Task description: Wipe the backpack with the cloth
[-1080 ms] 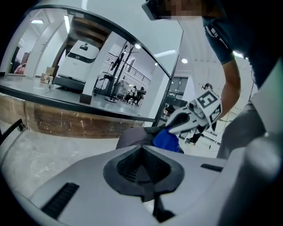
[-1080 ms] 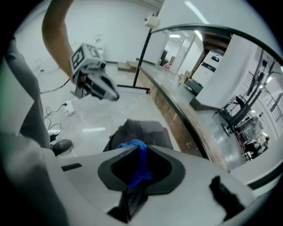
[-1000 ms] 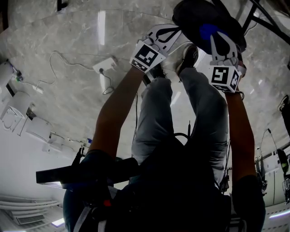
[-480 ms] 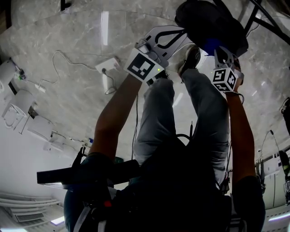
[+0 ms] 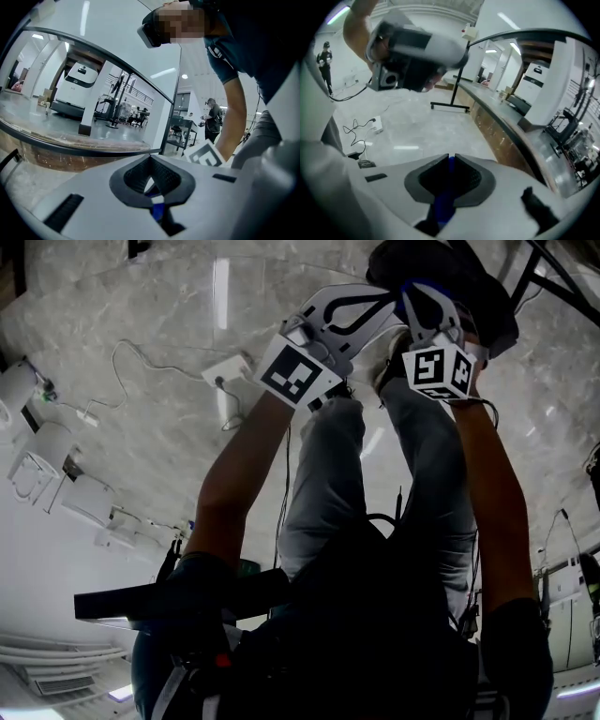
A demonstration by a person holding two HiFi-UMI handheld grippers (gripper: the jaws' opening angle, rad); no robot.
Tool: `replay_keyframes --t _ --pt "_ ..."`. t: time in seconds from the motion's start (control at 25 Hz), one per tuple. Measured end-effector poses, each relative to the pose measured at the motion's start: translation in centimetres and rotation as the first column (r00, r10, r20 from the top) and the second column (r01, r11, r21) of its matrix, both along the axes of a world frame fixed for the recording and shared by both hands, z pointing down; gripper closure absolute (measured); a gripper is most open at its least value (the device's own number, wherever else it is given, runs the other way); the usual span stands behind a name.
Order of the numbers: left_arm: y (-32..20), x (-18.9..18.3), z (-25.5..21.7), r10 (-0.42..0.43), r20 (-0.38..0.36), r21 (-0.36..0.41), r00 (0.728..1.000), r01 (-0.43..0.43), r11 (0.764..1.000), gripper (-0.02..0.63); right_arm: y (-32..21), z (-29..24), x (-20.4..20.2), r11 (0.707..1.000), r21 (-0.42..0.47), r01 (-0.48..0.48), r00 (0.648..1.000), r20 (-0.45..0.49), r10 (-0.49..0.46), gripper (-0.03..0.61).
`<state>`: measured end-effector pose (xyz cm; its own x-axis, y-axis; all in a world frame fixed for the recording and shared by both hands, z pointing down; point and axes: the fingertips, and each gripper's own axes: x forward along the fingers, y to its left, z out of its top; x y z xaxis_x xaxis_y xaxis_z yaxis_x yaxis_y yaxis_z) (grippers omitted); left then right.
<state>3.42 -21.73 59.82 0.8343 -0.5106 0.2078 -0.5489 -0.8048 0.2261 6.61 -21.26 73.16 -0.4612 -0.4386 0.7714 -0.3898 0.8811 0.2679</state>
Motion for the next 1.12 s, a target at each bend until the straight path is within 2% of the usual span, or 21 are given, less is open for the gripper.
replay_keyframes --t 0.08,0.12,0.24,0.4,0.52,0.6,0.76,0.84,0.92,1.0,1.12 --pt "0.0 -0.1 0.1 0.003 0.008 0.001 1.0 -0.003 1.0 0.621 1.2 3.3 -1.0 0.997 -0.064 0.043 0.998 -0.044 -0.046 0.537" --pt "0.1 -0.2 0.1 0.005 0.011 0.004 1.0 -0.005 1.0 0.621 2.5 5.1 -0.2 0.993 -0.114 0.041 0.995 -0.083 -0.051 0.538" --pt "0.0 -0.4 0.3 -0.003 0.002 -0.001 1.0 0.003 1.0 0.621 6.9 8.3 5.7 0.975 -0.22 -0.037 0.983 -0.182 -0.004 0.538" --pt "0.0 -0.9 0.5 -0.044 -0.039 -0.049 0.998 0.042 0.998 0.621 9.1 5.6 13.5 0.973 -0.197 -0.123 0.963 -0.26 0.069 0.541" --pt "0.0 -1.0 0.8 -0.053 -0.047 -0.055 0.998 0.05 0.997 0.621 8.3 1.7 16.3 0.975 -0.139 -0.173 0.958 -0.253 0.134 0.541" --pt "0.0 -0.9 0.9 -0.054 -0.049 -0.061 0.997 0.051 0.997 0.621 6.5 -1.5 14.8 0.984 -0.075 -0.16 0.972 -0.185 0.144 0.541" --pt "-0.3 -0.6 0.8 -0.058 -0.052 -0.071 0.997 0.054 0.996 0.621 1.5 -3.7 7.0 0.995 0.028 -0.095 0.995 -0.034 0.096 0.541" --pt "-0.3 -0.6 0.8 -0.06 -0.05 -0.075 0.997 0.056 0.996 0.621 -0.2 -1.6 3.6 0.997 0.019 -0.068 0.998 -0.015 0.069 0.541" --pt "-0.5 -0.7 0.9 -0.061 -0.044 -0.074 0.997 0.058 0.996 0.621 -0.2 1.7 2.0 0.999 -0.028 -0.043 0.998 -0.04 0.041 0.541" --pt "-0.5 -1.0 0.9 -0.071 -0.045 -0.076 0.996 0.068 0.995 0.621 1.5 4.5 2.8 0.995 -0.096 -0.04 0.995 -0.09 0.032 0.541" --pt "-0.4 -1.4 1.0 -0.076 -0.037 -0.078 0.996 0.073 0.994 0.621 5.5 6.8 8.2 0.977 -0.188 -0.099 0.981 -0.186 0.064 0.543"
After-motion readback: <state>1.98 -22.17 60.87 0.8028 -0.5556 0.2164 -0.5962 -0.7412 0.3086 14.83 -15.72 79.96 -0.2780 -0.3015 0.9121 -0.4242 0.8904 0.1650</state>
